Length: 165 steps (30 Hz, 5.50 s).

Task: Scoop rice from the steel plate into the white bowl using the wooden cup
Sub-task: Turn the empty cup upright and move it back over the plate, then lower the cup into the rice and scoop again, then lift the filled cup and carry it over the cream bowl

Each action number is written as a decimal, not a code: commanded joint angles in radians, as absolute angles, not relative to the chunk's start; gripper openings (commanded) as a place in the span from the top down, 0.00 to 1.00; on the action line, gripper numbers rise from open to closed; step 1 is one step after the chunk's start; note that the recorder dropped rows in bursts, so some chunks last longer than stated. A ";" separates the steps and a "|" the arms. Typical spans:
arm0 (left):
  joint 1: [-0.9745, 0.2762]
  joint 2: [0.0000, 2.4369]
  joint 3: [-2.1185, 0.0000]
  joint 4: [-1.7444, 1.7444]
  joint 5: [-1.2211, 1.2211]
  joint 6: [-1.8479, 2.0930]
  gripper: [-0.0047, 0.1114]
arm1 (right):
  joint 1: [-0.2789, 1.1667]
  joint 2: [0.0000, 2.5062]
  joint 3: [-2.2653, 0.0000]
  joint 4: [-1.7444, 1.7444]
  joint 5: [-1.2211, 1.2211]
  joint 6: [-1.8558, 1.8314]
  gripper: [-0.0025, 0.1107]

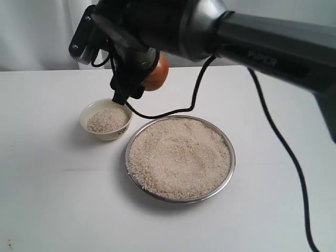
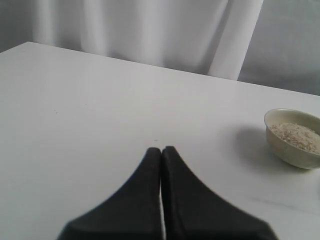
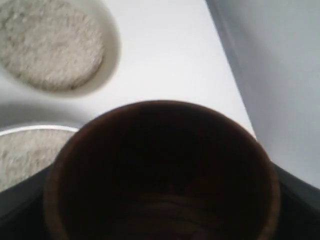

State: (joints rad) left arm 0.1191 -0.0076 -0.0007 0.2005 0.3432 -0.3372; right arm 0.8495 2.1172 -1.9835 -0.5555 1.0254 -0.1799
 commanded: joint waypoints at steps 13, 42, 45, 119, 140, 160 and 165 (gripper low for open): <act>0.118 0.000 0.000 0.197 0.337 -0.339 0.96 | 0.695 1.993 -1.915 -0.443 1.221 -0.615 0.98; 0.118 0.000 0.000 0.197 0.337 -0.339 0.96 | 0.689 2.252 -1.683 -0.645 1.200 -0.909 0.98; 0.118 0.000 0.000 0.197 0.337 -0.339 0.96 | 0.703 2.261 -1.683 -0.646 1.190 -0.909 0.98; 0.118 0.000 0.000 0.197 0.337 -0.339 0.96 | 0.803 2.269 -1.688 -0.243 1.092 -0.909 0.98; 0.118 0.000 0.000 0.197 0.337 -0.339 0.96 | 0.635 2.107 -1.491 0.120 0.829 -0.972 0.98; 0.118 0.000 0.000 0.197 0.337 -0.339 0.96 | 0.578 1.840 -1.028 0.520 0.192 -0.972 0.98; 0.118 0.000 0.000 0.197 0.337 -0.339 0.96 | 0.578 1.840 -1.027 0.512 0.199 -0.972 0.98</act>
State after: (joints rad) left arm 0.1191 -0.0076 -0.0007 0.2005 0.3432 -0.3372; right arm 0.5816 1.8559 -1.0253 0.4963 0.2286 -0.9678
